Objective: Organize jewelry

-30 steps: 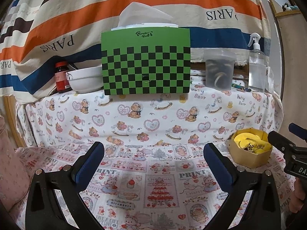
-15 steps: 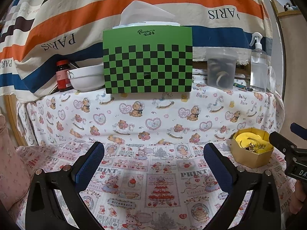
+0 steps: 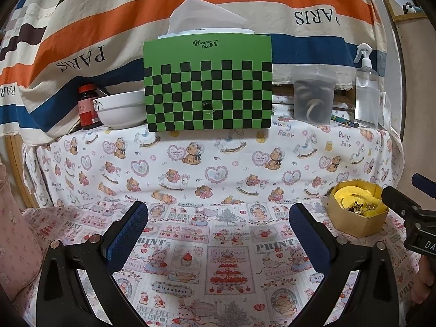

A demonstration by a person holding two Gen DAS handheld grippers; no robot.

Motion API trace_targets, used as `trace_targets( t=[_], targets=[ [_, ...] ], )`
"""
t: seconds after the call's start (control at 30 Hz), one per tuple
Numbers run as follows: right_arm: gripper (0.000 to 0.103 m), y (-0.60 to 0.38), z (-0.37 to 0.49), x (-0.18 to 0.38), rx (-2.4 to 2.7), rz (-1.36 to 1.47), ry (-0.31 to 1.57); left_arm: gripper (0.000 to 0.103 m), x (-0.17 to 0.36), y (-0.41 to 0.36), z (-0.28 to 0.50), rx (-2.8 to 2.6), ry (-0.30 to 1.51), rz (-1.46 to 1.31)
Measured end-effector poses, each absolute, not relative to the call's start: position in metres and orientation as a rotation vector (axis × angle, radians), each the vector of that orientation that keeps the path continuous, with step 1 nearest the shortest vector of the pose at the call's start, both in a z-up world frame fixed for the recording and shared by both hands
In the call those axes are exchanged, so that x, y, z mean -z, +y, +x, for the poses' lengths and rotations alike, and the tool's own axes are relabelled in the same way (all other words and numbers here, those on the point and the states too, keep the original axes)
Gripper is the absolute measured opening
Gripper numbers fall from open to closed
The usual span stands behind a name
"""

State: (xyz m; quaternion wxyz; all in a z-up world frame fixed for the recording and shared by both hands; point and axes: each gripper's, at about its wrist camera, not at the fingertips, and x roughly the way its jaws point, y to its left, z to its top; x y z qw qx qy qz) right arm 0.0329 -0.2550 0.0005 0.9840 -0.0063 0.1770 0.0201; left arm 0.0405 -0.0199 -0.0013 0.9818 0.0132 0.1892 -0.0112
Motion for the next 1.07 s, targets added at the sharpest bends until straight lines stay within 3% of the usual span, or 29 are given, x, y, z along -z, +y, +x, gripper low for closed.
trace_targets(
  t=[1.07],
  targets=[
    [0.103,-0.2547,0.0342,-0.0004,-0.041,-0.014,0.359,0.102,0.0021,-0.0176,0.0421,0.011,0.381,0.027]
  ],
)
